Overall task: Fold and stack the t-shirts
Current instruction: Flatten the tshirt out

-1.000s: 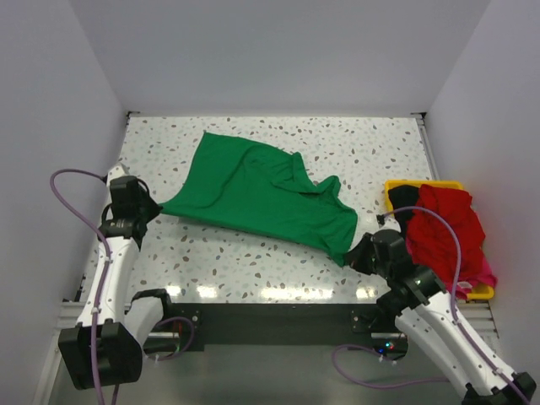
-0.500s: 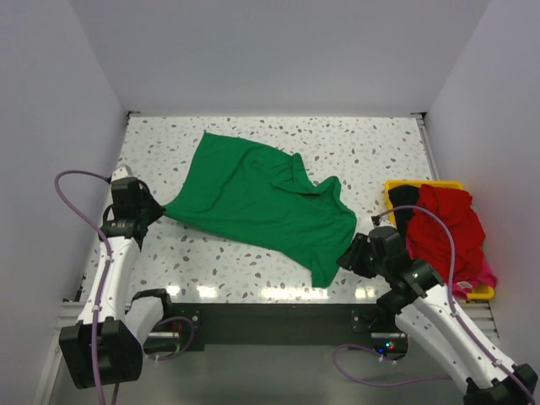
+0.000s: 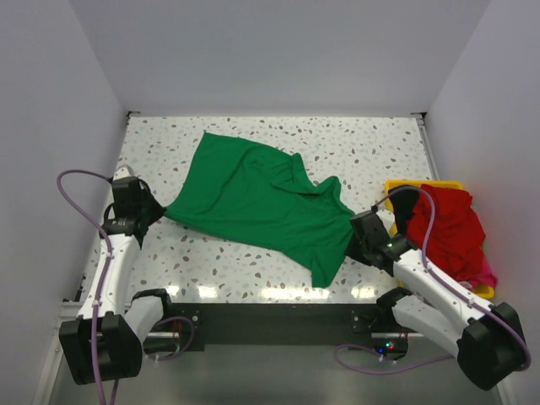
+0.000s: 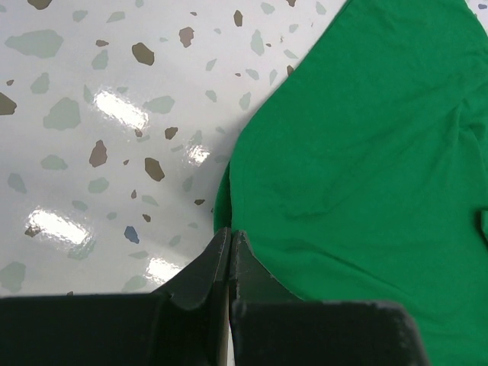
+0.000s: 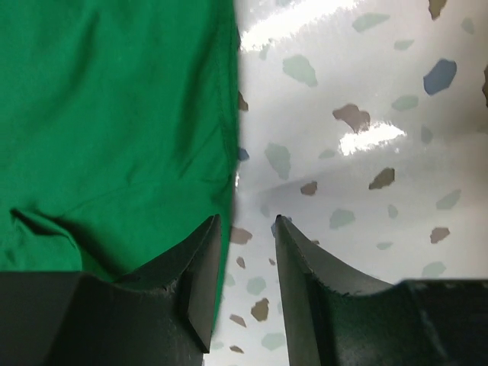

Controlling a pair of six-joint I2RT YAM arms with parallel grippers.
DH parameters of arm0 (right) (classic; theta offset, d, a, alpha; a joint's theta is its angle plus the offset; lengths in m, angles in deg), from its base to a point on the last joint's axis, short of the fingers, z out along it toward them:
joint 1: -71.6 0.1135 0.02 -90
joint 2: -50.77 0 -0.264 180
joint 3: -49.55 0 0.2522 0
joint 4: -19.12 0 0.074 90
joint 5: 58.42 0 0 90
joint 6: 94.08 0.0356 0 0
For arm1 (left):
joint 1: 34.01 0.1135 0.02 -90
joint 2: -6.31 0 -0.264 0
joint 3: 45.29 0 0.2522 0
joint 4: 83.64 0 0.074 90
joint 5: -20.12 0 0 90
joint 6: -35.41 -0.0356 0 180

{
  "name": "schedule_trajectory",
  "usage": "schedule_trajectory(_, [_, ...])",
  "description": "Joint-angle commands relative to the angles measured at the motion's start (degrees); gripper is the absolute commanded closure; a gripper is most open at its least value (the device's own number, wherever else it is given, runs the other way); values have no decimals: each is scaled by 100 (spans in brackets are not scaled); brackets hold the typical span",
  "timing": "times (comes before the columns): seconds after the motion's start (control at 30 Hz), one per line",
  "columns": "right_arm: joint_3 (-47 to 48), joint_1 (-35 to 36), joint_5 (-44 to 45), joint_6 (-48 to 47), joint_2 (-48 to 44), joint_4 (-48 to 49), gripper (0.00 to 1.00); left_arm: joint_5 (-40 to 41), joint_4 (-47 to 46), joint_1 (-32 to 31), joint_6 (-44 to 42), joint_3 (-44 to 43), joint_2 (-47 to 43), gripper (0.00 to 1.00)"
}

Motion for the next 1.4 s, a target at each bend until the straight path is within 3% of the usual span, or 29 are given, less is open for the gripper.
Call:
schedule_trajectory(0.0, [340, -65, 555, 144, 488, 738, 62, -114, -212, 45, -19, -127, -16, 100])
schedule_trajectory(0.43, [463, -109, 397, 179, 1500, 1469, 63, -131, -159, 45, -89, -74, -112, 100])
schedule_trajectory(1.0, [210, -101, 36, 73, 1931, 1680, 62, -193, -221, 45, 34, 154, -288, 100])
schedule_trajectory(1.07, [147, -101, -34, 91, 1913, 1742, 68, -176, -230, 45, 34, 163, -297, 100])
schedule_trajectory(1.1, [182, -100, -43, 91, 1896, 1716, 84, -176, -221, 54, 34, 172, -288, 100])
schedule_trajectory(1.17, [278, -100, -26, 56, 1800, 1524, 98, -176, -221, 45, 42, 137, -314, 100])
schedule_trajectory(1.37, [1744, -118, 150, -383, 1158, 497, 100, -149, -37, 45, -10, -723, -315, 100])
